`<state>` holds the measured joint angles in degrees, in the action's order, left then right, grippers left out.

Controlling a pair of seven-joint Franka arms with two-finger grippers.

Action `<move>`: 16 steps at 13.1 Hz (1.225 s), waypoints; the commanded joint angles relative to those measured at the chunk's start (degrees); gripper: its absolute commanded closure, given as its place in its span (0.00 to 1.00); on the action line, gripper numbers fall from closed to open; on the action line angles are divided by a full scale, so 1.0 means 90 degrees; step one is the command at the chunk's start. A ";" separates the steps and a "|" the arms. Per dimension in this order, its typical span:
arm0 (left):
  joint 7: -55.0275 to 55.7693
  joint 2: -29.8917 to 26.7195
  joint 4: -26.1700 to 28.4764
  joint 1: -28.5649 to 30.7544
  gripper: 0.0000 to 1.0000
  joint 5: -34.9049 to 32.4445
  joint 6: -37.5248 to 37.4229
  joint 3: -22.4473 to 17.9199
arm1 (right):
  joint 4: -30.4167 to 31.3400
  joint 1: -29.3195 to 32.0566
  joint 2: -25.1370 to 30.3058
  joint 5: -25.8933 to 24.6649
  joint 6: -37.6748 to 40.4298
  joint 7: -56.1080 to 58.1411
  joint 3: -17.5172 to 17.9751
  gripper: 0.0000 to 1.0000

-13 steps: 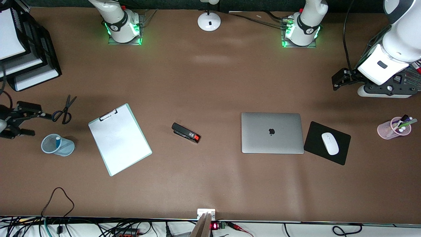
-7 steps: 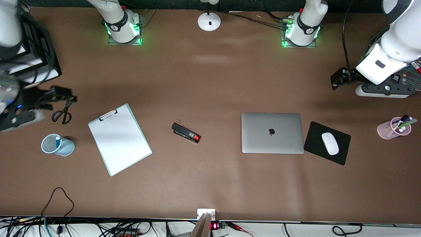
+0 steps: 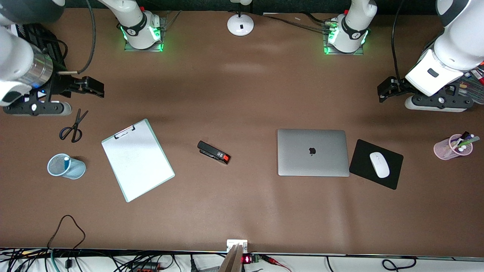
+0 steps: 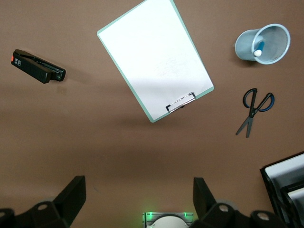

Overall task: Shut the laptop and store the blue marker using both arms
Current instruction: 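Open the right gripper and withdraw it from the blue cup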

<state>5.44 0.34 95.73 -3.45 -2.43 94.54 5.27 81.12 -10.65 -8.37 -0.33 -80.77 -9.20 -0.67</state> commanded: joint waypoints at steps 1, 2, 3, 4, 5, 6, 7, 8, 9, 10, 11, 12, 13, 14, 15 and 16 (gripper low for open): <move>-0.0116 -0.0077 0.0008 -0.0008 0.00 -0.0023 -0.0075 0.0010 | 0.1685 -0.0057 0.1268 -0.0129 -0.0896 -0.0120 -0.0052 0.00; -0.0116 -0.0077 0.0008 -0.0017 0.00 -0.0023 -0.0075 0.0010 | 0.2144 -0.0057 0.1600 -0.0129 -0.1228 -0.0120 -0.0052 0.00; -0.0106 -0.0077 -0.0002 -0.0037 0.00 -0.0023 -0.0075 0.0010 | 0.2458 -0.0008 0.1893 -0.0129 -0.1463 -0.0120 -0.0062 0.00; -0.0096 -0.0077 -0.0002 -0.0056 0.00 -0.0023 -0.0075 0.0020 | 0.2442 0.0012 0.1954 -0.0129 -0.1465 -0.0091 -0.0110 0.00; -0.0067 -0.0077 0.0008 -0.0066 0.00 -0.0023 -0.0075 0.0039 | 0.2306 0.0109 0.1955 -0.0120 -0.1436 0.0035 -0.0198 0.00; -0.0067 -0.0077 -0.0002 -0.0066 0.00 -0.0023 -0.0075 0.0117 | 0.2170 0.0148 0.1926 -0.0119 -0.1417 0.0123 -0.0237 0.00; -0.0057 -0.0077 -0.0002 -0.0066 0.00 -0.0023 -0.0075 0.0146 | 0.2101 0.0265 0.1877 -0.0100 -0.1407 0.0153 -0.0305 0.00; -0.0057 -0.0077 -0.0002 -0.0057 0.00 -0.0023 -0.0113 0.0147 | 0.1955 0.0333 0.1761 -0.0061 -0.1407 0.0163 -0.0374 0.00; -0.0048 -0.0086 -0.0002 -0.0057 0.00 -0.0023 -0.0182 0.0156 | 0.1866 0.0363 0.1721 -0.0051 -0.1407 0.0105 -0.0413 0.00; -0.0038 -0.0086 -0.0002 -0.0066 0.00 -0.0023 -0.0202 0.0176 | 0.1836 0.0383 0.1701 -0.0012 -0.1484 0.0046 -0.0443 0.00; -0.0028 -0.0086 -0.0002 -0.0066 0.00 -0.0023 -0.0202 0.0176 | 0.1739 0.0393 0.1633 -0.0022 -0.1533 0.0036 -0.0453 0.00; -0.0028 -0.0077 -0.0002 -0.0066 0.00 -0.0023 -0.0192 0.0176 | 0.1681 0.0422 0.1594 -0.0041 -0.1524 0.0055 -0.0462 0.00; -0.0028 -0.0067 -0.0108 -0.0066 0.00 -0.0023 -0.0192 0.0215 | 0.1661 0.0432 0.1584 -0.0061 -0.1524 0.0113 -0.0472 0.00; -0.0018 -0.0048 -0.0167 -0.0066 0.00 -0.0023 -0.0192 0.0244 | 0.1660 0.0432 0.1584 -0.0080 -0.1495 0.0172 -0.0472 0.00; -0.0018 -0.0047 -0.0168 -0.0076 0.00 -0.0023 -0.0202 0.0273 | 0.1670 0.0432 0.1594 -0.0061 -0.1446 0.0356 -0.0482 0.00; -0.0018 -0.0047 -0.0168 -0.0066 0.00 -0.0023 -0.0211 0.0361 | 0.1660 0.0432 0.1594 -0.0051 -0.1446 0.0783 -0.0482 0.00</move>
<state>5.44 0.29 94.95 -3.93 -2.43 93.63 7.62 97.42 -7.19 6.41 -0.82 -94.74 -6.29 -5.09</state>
